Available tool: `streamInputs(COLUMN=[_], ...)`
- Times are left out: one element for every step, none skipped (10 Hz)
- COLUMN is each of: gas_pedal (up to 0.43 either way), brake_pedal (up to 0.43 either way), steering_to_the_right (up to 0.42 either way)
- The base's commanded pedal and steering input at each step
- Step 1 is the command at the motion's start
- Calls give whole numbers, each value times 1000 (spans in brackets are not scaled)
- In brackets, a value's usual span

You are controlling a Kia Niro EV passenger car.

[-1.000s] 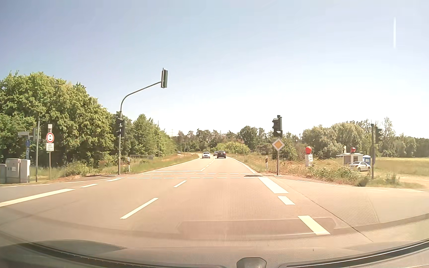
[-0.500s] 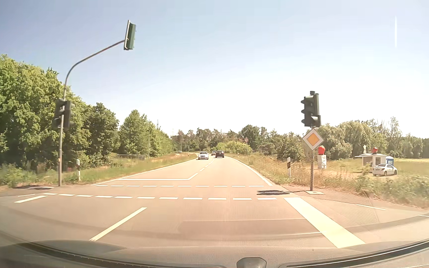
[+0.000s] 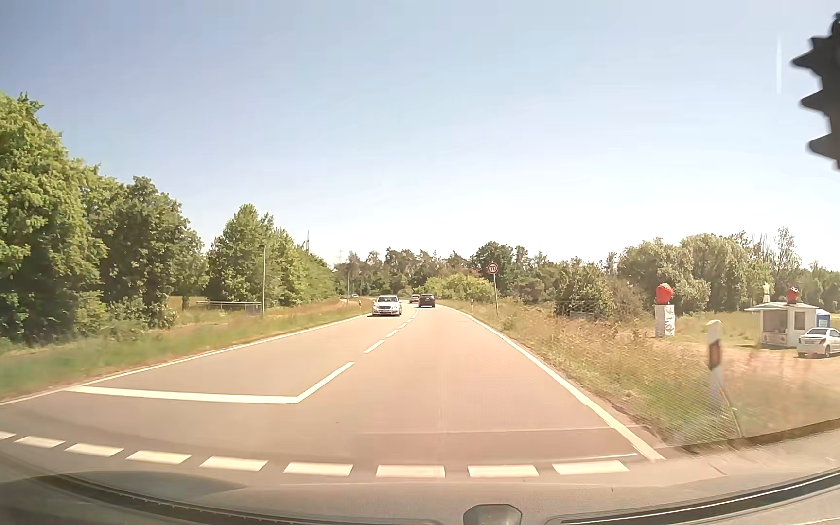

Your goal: Follow the waypoints while adhering to traffic rules and regulations

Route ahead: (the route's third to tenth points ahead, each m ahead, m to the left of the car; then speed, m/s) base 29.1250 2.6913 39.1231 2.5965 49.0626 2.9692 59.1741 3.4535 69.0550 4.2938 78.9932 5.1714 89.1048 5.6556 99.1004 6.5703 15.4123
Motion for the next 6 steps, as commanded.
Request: streamInputs(gas_pedal=[87,79,79,79,79,79], brake_pedal=[30,30,30,30,30,30], steering_to_the_right=[-2,-2,-2,-2,-2,-2])
